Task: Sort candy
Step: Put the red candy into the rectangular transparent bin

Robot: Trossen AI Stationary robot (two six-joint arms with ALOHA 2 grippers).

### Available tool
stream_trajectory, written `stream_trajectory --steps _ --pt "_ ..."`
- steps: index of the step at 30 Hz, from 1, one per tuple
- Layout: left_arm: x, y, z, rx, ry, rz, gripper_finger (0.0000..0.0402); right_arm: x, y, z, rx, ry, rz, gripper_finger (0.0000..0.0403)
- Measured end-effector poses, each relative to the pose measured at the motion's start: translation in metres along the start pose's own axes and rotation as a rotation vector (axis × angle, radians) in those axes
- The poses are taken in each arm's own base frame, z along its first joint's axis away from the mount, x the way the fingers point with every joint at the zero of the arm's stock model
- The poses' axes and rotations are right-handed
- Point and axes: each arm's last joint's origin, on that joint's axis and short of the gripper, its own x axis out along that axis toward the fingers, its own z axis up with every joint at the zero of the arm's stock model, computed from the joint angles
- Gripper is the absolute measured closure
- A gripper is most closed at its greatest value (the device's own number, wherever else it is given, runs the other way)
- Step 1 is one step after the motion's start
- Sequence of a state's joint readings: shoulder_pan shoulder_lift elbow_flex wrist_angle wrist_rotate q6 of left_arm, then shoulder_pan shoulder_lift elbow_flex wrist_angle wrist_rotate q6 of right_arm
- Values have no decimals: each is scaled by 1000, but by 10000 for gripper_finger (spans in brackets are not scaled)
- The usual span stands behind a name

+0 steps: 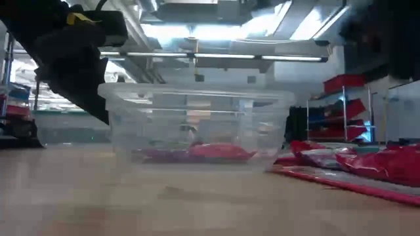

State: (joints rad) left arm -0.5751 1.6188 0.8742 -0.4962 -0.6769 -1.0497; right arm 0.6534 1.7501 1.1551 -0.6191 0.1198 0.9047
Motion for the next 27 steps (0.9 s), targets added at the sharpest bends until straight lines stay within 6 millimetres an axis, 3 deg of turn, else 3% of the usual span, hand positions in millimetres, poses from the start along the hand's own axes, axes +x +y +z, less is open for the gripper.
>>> stream_trajectory --steps 4,8,20,27 --pt "0 -2 1 2 -13 -11 273 9 7 -5 144 -78 95 256" --pt "0 -1 1 5 -17 -7 273 15 5 -7 178 -80 64 256" --pt "0 -1 2 5 -20 -4 273 44 2 -17 275 89 24 257" --pt "0 -1 2 5 -20 -4 273 42 3 -15 272 71 24 306"
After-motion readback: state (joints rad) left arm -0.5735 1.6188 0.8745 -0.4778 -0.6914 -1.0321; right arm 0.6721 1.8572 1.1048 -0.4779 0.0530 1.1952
